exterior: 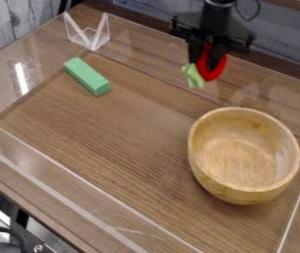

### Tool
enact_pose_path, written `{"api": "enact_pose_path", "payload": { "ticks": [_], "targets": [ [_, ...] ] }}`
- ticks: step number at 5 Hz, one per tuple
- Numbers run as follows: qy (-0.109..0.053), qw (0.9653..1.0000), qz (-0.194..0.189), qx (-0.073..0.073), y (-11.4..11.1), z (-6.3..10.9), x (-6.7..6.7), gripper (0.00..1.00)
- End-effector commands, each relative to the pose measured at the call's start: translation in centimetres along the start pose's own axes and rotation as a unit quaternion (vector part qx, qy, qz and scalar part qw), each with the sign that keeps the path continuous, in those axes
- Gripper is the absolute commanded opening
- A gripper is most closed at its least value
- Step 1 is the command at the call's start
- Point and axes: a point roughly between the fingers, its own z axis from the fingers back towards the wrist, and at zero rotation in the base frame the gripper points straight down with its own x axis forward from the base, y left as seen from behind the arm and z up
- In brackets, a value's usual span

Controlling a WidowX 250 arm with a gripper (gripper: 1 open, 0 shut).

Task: Move the red object to the right side of the table

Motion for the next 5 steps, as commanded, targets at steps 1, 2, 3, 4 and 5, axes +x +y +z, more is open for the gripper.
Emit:
{"api": "enact_pose_path", "payload": {
  "ticks": [1, 2, 3, 4, 5],
  "targets": [
    [-0.044, 0.9988, 0.021, -0.004, -0.4, 2.7, 1.8, 0.0],
    [-0.044, 0.9987, 0.024, 0.003, -1.9, 2.7, 1.3, 0.0],
    [-0.045, 0.9988, 0.017, 0.008, -3.6, 2.9, 1.0, 0.0],
    [-0.043, 0.9989, 0.011, 0.013, -5.5, 3.0, 0.3, 0.0],
    [-0.037, 0.9985, 0.03, 0.028, -7.2, 2.6, -0.4, 0.0]
  ]
}}
